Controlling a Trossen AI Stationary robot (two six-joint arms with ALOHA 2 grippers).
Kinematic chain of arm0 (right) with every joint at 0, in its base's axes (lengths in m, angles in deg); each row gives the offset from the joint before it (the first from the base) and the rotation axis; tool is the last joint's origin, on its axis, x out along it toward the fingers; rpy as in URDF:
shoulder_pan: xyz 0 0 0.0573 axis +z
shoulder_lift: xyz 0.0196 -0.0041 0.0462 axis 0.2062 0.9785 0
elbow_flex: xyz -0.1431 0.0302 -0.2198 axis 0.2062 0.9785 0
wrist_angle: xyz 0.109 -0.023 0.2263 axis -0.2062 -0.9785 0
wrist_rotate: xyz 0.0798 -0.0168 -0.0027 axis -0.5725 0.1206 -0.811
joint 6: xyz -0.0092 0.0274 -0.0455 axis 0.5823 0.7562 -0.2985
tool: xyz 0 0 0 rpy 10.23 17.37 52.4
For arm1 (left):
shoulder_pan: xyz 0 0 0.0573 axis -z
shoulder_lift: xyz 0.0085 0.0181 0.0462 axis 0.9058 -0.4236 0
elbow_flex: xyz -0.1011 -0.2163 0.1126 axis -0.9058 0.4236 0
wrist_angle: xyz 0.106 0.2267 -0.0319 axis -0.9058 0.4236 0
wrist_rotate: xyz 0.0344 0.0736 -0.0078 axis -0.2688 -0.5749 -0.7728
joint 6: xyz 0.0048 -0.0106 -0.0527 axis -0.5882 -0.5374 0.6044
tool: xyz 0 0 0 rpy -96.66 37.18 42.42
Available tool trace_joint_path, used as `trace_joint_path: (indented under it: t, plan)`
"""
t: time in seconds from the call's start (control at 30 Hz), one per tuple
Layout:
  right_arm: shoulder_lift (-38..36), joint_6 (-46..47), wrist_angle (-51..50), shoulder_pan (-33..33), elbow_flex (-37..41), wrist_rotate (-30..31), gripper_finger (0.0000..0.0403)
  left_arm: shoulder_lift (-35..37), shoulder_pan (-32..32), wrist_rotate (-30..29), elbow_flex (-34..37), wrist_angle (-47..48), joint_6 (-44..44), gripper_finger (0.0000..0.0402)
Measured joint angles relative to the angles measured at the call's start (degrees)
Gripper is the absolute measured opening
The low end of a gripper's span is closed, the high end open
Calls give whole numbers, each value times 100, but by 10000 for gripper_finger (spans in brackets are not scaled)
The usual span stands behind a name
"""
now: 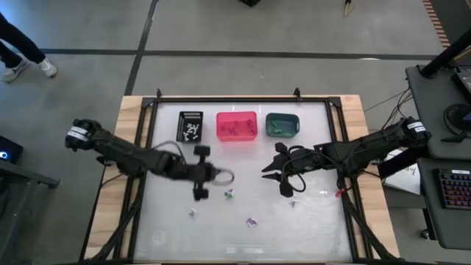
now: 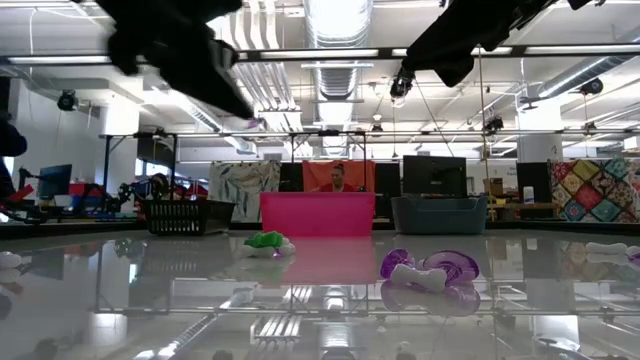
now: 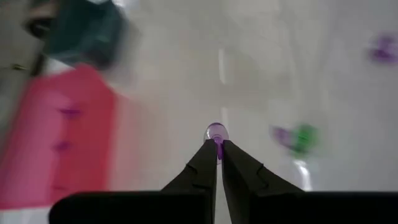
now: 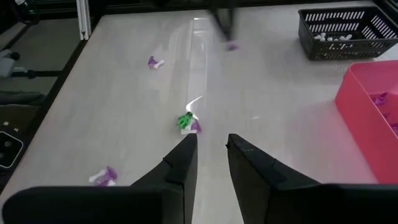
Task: Sort Halloween decoration
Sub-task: Put the purple hat toy into the pink bin
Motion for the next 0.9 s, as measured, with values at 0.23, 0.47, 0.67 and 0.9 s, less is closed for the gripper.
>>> trace_joint_path:
  t: [0.23,0.47,0.67,0.9]
  plan:
    - [0,1,15,0,0,0,84,-95,-1736,735,2,-990,-1010,0]
    - [0,37,42,0,1,0,85,-435,-3158,914,-47,-1414,-937,0]
    - [0,29,86,0,1,1,79,-838,-3796,919,-52,-1527,-886,0]
    - [0,9,124,0,1,4,86,-1124,-3927,924,-52,-1676,-756,22]
